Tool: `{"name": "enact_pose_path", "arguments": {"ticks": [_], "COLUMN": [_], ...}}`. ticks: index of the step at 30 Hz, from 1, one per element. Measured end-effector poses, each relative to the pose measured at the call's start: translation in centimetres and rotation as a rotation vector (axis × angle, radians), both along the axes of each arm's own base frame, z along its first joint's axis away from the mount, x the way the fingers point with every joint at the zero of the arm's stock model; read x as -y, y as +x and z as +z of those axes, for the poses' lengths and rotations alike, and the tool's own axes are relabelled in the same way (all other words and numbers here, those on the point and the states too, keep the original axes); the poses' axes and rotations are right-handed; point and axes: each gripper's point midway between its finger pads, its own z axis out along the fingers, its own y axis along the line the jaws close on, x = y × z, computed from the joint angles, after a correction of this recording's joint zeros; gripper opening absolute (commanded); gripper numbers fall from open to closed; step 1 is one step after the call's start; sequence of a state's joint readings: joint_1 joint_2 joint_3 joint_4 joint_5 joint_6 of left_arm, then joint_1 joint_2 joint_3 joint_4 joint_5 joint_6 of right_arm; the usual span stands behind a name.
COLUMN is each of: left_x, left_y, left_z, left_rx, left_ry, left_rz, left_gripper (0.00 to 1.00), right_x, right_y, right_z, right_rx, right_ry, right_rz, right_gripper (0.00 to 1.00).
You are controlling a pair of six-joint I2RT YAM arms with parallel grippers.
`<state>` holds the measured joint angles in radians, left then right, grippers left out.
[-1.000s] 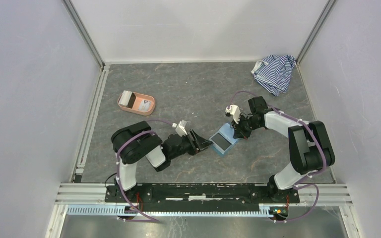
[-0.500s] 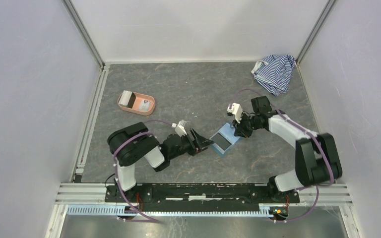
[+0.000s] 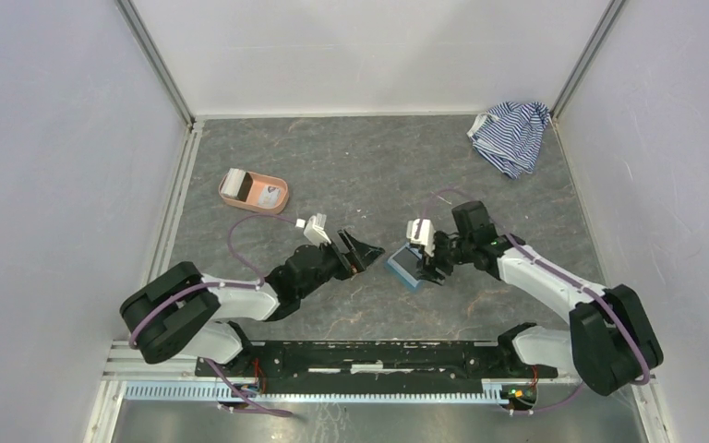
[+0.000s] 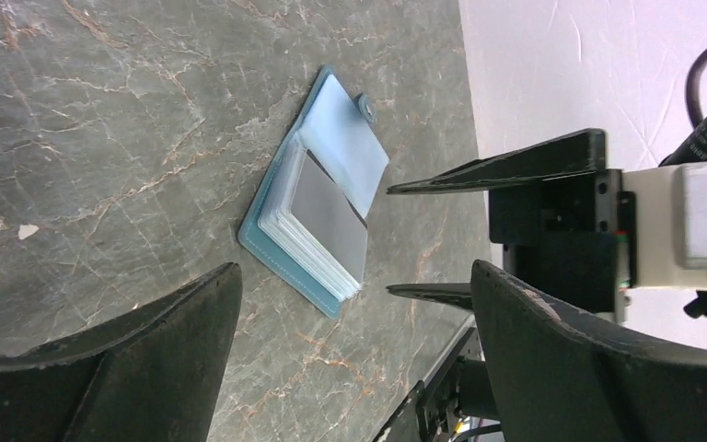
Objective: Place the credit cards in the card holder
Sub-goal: Close the card holder at the center of the board.
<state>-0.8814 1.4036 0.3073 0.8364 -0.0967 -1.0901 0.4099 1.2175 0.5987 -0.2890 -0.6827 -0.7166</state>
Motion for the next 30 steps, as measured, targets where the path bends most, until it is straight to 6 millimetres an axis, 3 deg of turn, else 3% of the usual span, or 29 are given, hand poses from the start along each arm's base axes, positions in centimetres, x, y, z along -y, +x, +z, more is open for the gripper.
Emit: {"name": "enact_pose_path", "arguments": {"ticks": [7,14,20,25,30], "left_x": [-0.8,-2.0,-0.7,1.4,2.8], "left_y": [-0.1,-0.9,-1.4,-1.6,-1.5], "left_z": [-0.8,-2.8,-4.9,-4.8,-4.8], "left_rx": [-0.017,-0.050,-0.115,-0.145,-0.185], "left_ry": [0.030,0.070,0.048,-0.028,-0.093], "left_rz": [0.025,0.034,0.020,0.006,0.014], "left_gripper": [0.99,0.98,0.95,0.94,0.94], "right_x": [-1.8,-1.6,-1.6,-1.8,-1.9], "right_y": [-0.8,-0.4,0.2,0.6,1.1], "right_z": [-2.7,-4.0,-4.5,-4.3,-3.9], "right_rx": [0.015,0.046,0.055,0.047,0.008], "right_ry": [-0.157,-0.261,-0.309,-0.301,-0.260], "right_rz": [-0.005,-0.046,-0.070,-0.086,-0.101], "right_gripper": [0.83,0.80,0.70,0.46,0.41]}}
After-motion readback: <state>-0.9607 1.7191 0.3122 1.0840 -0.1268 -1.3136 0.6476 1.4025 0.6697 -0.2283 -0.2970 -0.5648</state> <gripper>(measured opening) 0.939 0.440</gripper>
